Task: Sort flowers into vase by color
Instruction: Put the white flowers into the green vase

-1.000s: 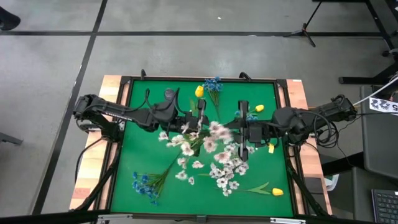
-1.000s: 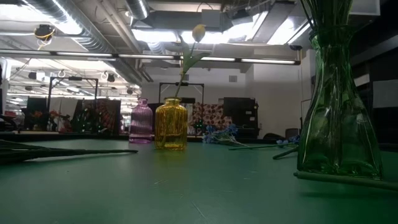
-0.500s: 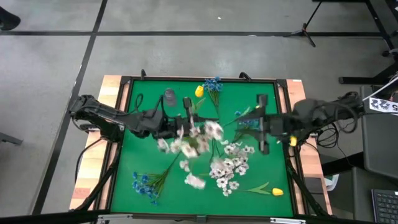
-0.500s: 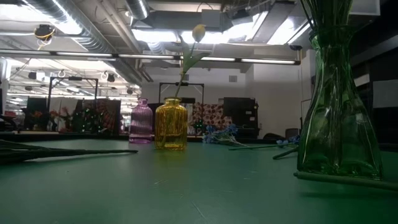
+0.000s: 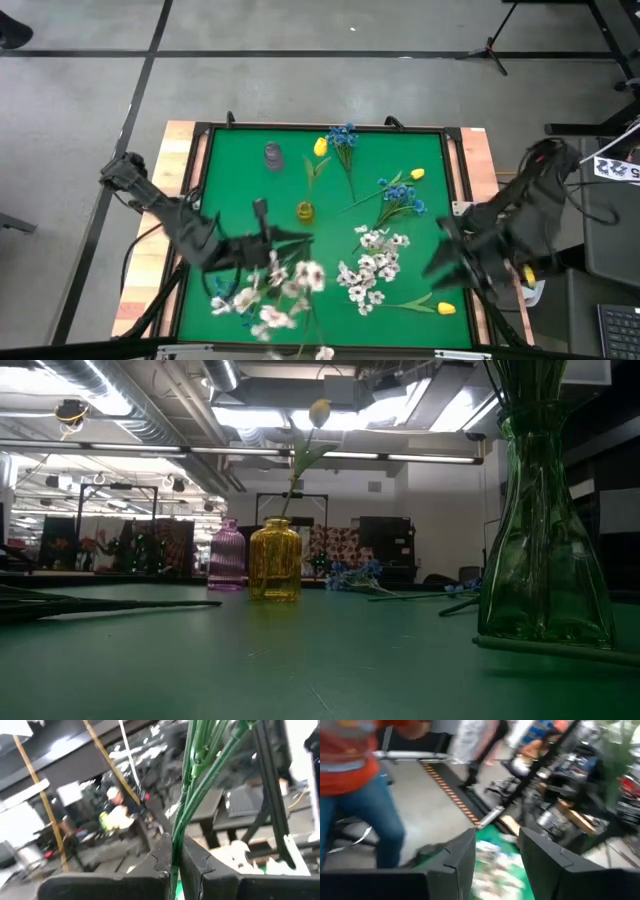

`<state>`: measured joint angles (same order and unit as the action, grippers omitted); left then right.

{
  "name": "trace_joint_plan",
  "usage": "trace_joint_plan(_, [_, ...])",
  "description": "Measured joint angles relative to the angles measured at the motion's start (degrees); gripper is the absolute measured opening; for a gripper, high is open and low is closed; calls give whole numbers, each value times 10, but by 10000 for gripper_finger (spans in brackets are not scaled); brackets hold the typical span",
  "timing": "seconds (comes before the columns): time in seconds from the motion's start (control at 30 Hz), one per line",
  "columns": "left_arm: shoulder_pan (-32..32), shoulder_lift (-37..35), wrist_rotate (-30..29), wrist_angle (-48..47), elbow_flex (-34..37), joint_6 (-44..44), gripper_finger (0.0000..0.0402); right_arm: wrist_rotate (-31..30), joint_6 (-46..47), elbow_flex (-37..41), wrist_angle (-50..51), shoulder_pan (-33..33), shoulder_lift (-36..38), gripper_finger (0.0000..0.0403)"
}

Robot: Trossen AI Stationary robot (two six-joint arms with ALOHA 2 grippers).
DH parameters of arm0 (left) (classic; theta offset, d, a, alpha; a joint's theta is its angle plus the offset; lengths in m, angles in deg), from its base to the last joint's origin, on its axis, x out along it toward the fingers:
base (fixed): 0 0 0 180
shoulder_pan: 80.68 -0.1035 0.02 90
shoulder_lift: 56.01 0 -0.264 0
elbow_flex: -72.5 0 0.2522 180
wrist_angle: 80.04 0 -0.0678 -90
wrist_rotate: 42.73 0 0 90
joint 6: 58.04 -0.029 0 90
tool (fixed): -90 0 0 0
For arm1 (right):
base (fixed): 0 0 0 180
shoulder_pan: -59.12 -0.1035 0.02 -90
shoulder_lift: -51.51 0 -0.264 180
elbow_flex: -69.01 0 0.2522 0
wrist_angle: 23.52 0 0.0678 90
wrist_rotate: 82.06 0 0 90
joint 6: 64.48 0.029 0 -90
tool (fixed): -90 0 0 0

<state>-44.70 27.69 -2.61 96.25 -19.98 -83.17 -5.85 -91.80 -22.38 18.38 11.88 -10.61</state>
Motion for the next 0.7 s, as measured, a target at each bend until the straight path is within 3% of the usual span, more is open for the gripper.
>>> trace_joint_plan(0.17, [85,0,-181,-41,0,56,8,-138,1,0,0,-84,-79,152])
trace_joint_plan(0.3, [145,0,-284,-53,0,96,8,-238,24,0,-13,-113,-148,152])
trace_joint_plan(0.47, [208,0,-345,-68,26,194,8,-264,49,0,-51,-112,-231,152])
trace_joint_plan(0.7, [265,6,-391,-81,101,384,8,-311,137,0,-98,-113,-287,152])
